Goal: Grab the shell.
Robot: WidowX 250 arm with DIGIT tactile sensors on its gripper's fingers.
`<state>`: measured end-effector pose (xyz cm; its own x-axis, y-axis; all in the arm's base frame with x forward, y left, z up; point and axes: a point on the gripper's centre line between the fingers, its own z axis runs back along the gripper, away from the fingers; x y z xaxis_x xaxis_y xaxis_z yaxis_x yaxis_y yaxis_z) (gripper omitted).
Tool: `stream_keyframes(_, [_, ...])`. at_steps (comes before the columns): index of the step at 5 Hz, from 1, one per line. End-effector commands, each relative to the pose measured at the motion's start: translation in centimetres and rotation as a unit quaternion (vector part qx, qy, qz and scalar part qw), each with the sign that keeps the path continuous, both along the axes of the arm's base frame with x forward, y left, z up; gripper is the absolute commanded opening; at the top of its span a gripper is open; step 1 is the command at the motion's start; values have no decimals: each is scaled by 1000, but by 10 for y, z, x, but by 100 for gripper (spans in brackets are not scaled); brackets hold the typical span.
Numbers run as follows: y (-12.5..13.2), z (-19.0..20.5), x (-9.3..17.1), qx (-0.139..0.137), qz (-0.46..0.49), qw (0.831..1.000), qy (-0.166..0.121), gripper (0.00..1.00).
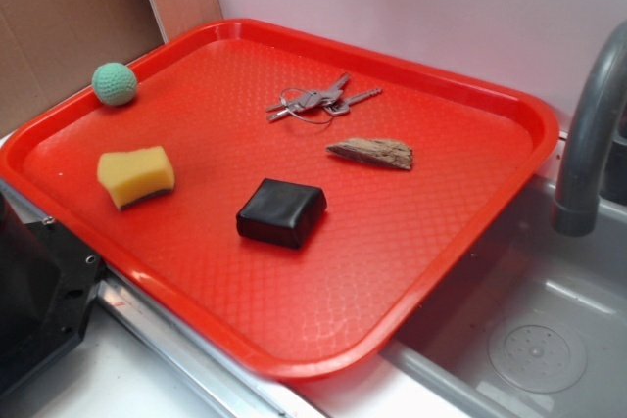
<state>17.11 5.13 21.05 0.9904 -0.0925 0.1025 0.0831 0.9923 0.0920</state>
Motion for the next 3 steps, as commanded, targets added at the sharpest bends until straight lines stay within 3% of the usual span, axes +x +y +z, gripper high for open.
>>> stream_keyframes(1, [7, 91, -19, -46, 31, 998, -20, 0])
stream_keyframes(2, [3, 84, -7, -13, 36, 999, -12, 0])
stream_keyframes(3, [2, 73, 8, -29, 40, 999, 6, 0])
